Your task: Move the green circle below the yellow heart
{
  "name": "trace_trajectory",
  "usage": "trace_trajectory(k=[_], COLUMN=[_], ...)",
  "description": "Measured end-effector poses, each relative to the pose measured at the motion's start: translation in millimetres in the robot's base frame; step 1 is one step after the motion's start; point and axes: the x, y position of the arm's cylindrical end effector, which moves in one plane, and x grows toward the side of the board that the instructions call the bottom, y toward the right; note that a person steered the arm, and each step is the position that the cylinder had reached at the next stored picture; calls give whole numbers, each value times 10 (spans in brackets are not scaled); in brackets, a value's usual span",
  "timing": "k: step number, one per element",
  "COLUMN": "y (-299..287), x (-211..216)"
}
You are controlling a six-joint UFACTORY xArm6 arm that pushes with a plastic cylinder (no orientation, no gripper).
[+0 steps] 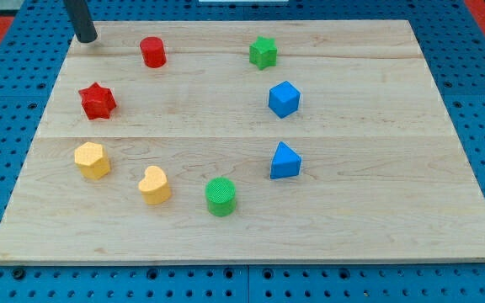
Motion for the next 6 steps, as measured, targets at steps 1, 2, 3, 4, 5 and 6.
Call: trace_trajectory(k=[1, 2, 3, 4, 5, 6], y=[432, 940, 1506, 1803, 2514, 2255], x=[169, 772, 1525, 2491, 2758, 3171])
